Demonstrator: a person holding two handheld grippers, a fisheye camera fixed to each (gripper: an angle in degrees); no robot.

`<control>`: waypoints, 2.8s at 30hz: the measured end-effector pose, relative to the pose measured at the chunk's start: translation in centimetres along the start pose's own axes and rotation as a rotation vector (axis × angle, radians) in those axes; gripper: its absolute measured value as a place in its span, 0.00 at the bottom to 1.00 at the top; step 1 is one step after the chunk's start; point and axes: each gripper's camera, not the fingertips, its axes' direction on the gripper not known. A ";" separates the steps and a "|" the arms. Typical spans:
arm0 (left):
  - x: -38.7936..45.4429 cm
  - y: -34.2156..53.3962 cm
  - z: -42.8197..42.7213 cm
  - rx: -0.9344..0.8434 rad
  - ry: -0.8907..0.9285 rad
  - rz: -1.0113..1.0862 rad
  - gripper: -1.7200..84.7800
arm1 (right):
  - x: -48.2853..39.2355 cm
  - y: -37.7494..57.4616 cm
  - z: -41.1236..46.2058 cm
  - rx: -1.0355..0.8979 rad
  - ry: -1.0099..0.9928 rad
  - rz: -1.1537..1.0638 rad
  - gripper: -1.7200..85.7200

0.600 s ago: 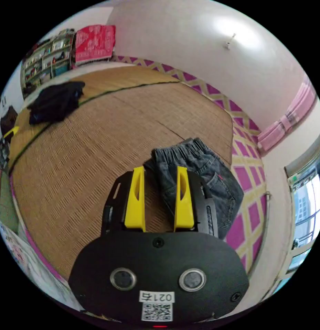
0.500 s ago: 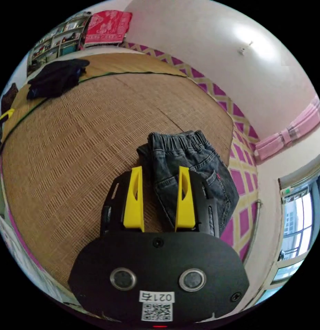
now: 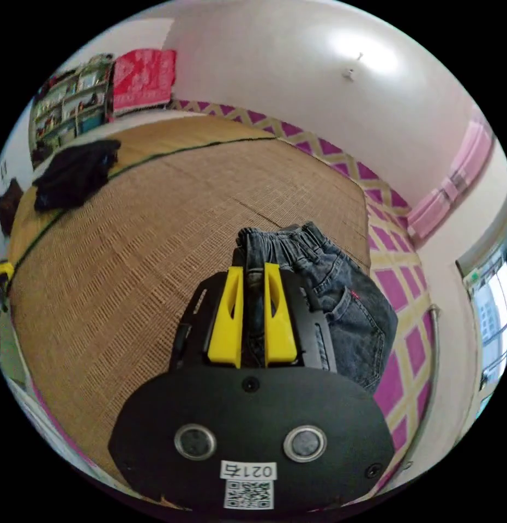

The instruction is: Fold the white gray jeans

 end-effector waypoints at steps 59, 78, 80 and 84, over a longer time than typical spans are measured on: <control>1.4 13.9 12.9 -0.090 0.289 -0.347 0.01 | 36.0 51.2 -18.9 0.273 -0.625 1.304 0.04; 28.3 8.7 22.3 -0.146 0.216 0.486 0.11 | 23.1 33.5 -23.2 0.192 -0.132 0.309 0.10; 31.5 8.0 26.7 -0.228 0.155 0.555 0.11 | 21.7 31.7 -20.3 0.129 -0.137 0.270 0.10; 33.7 7.8 30.7 -0.315 0.106 0.637 0.15 | 20.4 30.8 -16.2 0.036 -0.140 0.262 0.09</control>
